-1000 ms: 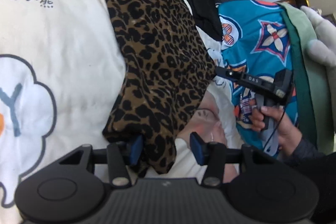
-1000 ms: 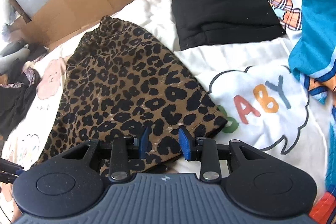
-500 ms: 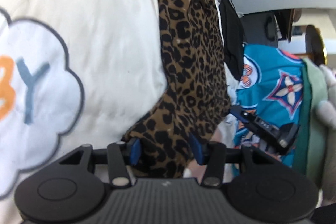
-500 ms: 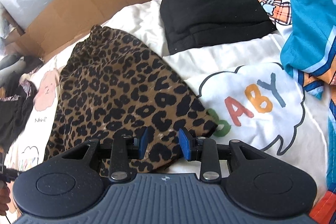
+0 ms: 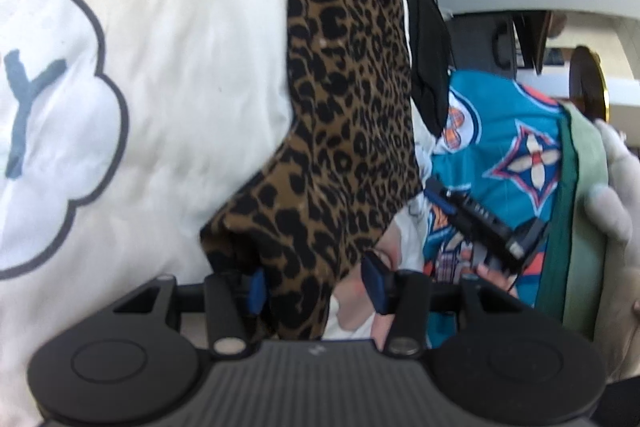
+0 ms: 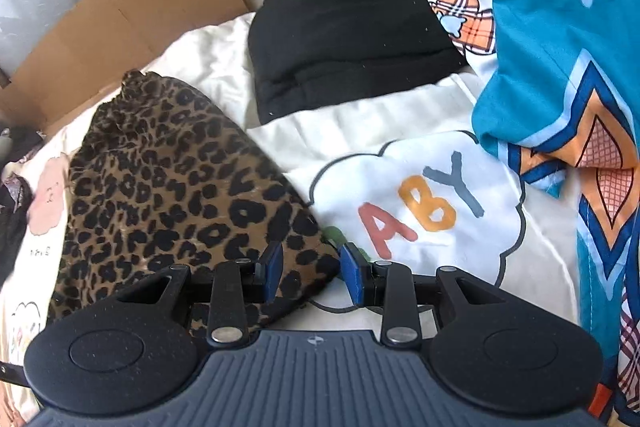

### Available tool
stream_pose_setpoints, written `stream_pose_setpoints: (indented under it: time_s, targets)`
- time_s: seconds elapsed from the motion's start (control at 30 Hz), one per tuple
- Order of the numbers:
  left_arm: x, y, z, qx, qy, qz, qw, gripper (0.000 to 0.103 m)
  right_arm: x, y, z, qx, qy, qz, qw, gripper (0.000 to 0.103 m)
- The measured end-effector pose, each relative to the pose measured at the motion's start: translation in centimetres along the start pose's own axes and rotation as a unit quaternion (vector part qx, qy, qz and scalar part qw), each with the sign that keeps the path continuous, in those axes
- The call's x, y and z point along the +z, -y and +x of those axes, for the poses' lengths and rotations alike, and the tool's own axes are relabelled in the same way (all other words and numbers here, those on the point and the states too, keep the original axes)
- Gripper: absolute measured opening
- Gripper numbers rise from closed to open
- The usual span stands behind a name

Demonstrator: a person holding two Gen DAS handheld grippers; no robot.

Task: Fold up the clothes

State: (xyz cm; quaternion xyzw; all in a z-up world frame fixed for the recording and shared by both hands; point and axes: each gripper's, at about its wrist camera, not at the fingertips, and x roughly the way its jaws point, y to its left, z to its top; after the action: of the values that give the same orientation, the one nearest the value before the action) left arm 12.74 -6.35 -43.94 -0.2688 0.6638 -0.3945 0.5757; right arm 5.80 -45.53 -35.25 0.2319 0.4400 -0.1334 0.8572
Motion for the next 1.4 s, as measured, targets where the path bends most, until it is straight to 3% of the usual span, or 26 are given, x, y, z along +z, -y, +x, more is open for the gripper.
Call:
stream_pose_setpoints:
  time_s: [0.07, 0.1, 0.13, 0.17, 0.2, 0.33, 0.63, 0.8, 0.87, 0.9, 1.13, 1.27, 1.3, 1.4]
  targets:
    - [0.0, -0.1, 0.3, -0.003, -0.003, -0.005, 1.0000, 0.040, -0.1, 0.0, 0.6, 0.000, -0.006, 0.001, 1.000, 0.039]
    - [0.0, -0.2, 0.5, -0.002, -0.005, -0.008, 1.0000, 0.023, -0.1, 0.0, 0.9, 0.000, -0.012, 0.001, 1.000, 0.037]
    - [-0.1, -0.2, 0.6, -0.001, -0.009, -0.010, 0.9999, 0.017, -0.1, 0.0, 1.1, -0.001, -0.016, 0.000, 1.000, 0.028]
    - [-0.3, -0.2, 0.6, -0.001, -0.013, -0.007, 0.9999, 0.015, -0.1, -0.1, 1.3, -0.005, -0.019, -0.002, 1.000, 0.021]
    - [-0.4, -0.1, 0.6, 0.000, -0.018, -0.005, 0.9998, 0.012, -0.1, -0.1, 1.3, -0.008, -0.020, -0.005, 1.000, 0.005]
    - [-0.7, 0.2, 0.2, 0.005, -0.029, 0.006, 0.9995, 0.004, 0.2, -0.3, 0.7, -0.018, -0.005, -0.018, 1.000, 0.000]
    - [-0.2, -0.5, -0.3, 0.043, -0.033, 0.021, 0.9983, 0.005, -0.1, -0.5, 2.1, -0.038, -0.029, -0.030, 0.998, 0.000]
    - [-0.7, 0.0, 0.2, 0.027, -0.042, 0.023, 0.9985, 0.030, 0.0, -0.4, 1.8, -0.034, -0.028, -0.026, 0.999, 0.002]
    - [-1.1, 0.1, 0.5, 0.027, -0.048, 0.026, 0.9981, 0.025, -0.1, -0.4, 1.7, -0.034, -0.027, -0.029, 0.999, 0.001]
    - [-1.2, 0.0, 0.5, 0.027, -0.053, 0.023, 0.9980, 0.004, -0.1, -0.5, 1.6, -0.035, -0.026, -0.032, 0.999, 0.001]
    - [-1.6, 0.0, 0.5, 0.049, -0.058, 0.031, 0.9967, 0.005, -0.3, -1.2, 1.4, -0.059, -0.026, -0.055, 0.996, 0.000]
    - [-1.4, 0.2, 1.2, 0.071, -0.071, 0.051, 0.9937, 0.006, -0.2, 0.5, 1.8, -0.069, -0.028, -0.025, 0.997, 0.000]
    - [-1.2, 0.4, 1.1, 0.072, -0.073, 0.052, 0.9933, 0.008, -0.1, 0.7, 1.5, -0.063, -0.024, -0.020, 0.998, 0.000]
    - [-0.9, 1.3, 0.0, 0.083, -0.069, 0.073, 0.9915, 0.032, 0.1, 0.7, 0.8, -0.043, -0.013, -0.017, 0.999, 0.000]
